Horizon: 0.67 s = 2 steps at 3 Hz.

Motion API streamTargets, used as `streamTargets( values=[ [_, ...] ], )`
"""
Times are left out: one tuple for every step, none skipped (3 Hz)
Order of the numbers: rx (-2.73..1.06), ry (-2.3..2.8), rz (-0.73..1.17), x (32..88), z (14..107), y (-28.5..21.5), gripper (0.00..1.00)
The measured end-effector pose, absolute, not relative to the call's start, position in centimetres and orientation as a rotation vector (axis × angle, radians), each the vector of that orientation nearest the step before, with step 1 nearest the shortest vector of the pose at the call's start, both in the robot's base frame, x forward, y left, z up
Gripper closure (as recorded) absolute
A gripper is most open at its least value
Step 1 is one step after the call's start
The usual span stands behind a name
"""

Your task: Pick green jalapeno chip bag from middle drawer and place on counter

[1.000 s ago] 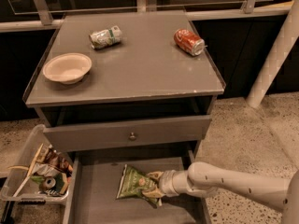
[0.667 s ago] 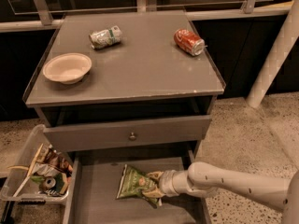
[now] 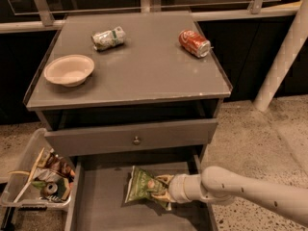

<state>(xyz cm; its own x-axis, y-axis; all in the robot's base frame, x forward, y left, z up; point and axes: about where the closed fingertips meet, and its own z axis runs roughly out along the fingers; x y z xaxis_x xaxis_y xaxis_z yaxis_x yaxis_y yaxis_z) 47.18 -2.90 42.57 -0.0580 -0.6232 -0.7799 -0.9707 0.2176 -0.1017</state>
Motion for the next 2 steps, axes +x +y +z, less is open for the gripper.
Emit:
streamTargets(
  values=[
    [-1.508, 1.718, 0.535, 46.2, 46.2, -4.0, 1.0],
    [-1.518, 1.664, 0.456, 45.6, 50.6, -5.6, 1.0]
  ],
)
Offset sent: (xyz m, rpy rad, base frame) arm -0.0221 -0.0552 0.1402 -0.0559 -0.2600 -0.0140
